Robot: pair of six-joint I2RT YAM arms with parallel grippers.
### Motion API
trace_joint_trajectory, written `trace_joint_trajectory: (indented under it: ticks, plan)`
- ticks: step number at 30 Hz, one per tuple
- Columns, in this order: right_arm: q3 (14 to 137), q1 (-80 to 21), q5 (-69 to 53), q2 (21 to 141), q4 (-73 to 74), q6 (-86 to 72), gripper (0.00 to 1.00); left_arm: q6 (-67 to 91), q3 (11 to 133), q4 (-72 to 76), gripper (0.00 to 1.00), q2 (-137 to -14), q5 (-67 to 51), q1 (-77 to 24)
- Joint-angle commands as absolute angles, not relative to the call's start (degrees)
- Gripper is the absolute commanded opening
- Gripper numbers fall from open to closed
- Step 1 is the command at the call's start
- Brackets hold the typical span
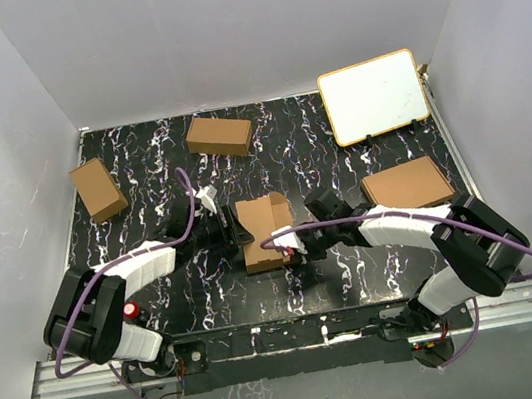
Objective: Fold the paper box
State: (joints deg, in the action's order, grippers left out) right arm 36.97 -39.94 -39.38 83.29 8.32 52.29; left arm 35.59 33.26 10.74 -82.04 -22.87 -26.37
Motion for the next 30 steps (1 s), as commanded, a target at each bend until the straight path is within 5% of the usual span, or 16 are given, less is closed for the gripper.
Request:
trace_joint_trajectory:
  ticks: [1,30]
  plan:
    - [39.7,-39.2,-41.1,83.9,6.8,48.0,0.10,33.0,34.1,7.7,0.59,-83.0,-23.1,-26.7]
    - [43.3,-40.3,-42.5,85.1,4.4,38.1,0.08,35.4,35.8,9.0,0.57,-84.6,-25.8,-27.4]
